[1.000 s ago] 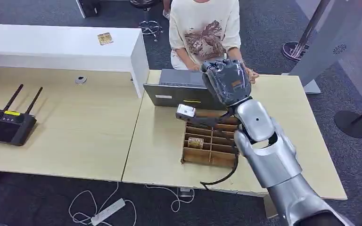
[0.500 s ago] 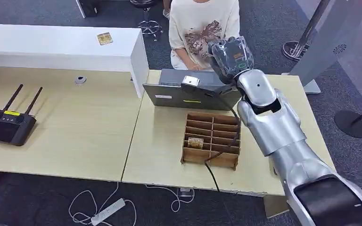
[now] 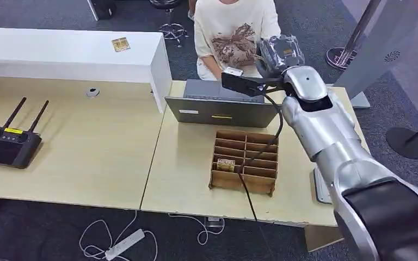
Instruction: Pass the card to the sensor for recognition and then transmit it.
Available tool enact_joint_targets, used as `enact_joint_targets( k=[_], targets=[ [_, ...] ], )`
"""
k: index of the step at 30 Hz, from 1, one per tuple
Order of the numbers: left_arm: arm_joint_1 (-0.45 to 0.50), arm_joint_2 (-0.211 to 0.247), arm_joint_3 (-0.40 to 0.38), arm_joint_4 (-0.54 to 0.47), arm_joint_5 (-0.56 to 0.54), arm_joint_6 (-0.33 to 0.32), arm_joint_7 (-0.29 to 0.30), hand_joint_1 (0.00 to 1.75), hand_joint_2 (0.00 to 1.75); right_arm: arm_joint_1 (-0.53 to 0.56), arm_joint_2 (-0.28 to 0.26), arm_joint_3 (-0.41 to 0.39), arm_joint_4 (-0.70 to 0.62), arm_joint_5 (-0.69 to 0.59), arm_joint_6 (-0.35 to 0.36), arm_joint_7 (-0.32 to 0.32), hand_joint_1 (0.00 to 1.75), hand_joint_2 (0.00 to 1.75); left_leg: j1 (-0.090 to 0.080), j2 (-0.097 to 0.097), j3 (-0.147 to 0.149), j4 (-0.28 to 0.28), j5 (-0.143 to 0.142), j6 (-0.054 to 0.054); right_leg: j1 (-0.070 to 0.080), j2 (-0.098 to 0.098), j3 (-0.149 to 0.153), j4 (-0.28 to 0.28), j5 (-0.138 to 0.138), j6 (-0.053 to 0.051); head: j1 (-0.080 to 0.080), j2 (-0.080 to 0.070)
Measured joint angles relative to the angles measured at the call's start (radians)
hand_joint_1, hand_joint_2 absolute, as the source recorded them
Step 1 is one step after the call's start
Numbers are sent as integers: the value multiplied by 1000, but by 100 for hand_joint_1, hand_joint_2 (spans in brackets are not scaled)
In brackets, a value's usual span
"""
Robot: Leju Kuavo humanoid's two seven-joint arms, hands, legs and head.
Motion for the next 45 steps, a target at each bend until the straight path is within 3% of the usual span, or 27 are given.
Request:
enact_joint_targets(
  k=[28,29,30,45],
  targets=[
    [-2,1,-24,0,-3,0,-2,0,0,-4,6,-38,76,-2,-14,-1,175,175,0,0,0,0,0,0,0,0,-1,0,0,0,0,0],
    [-2,1,-24,0,-3,0,-2,0,0,-4,6,-38,76,-2,-15,-1,66,175,0,0,0,0,0,0,0,0,-1,0,0,0,0,0],
    [-2,1,-24,0,-3,0,-2,0,0,-4,6,-38,76,-2,-16,-2,2,175,0,0,0,0,0,0,0,0,-1,0,0,0,0,0],
    [-3,1,-28,0,0,0,3,0,0,-3,6,-49,73,-24,-76,-41,0,175,0,0,0,0,0,0,0,0,-1,0,0,0,0,0]
  ],
)
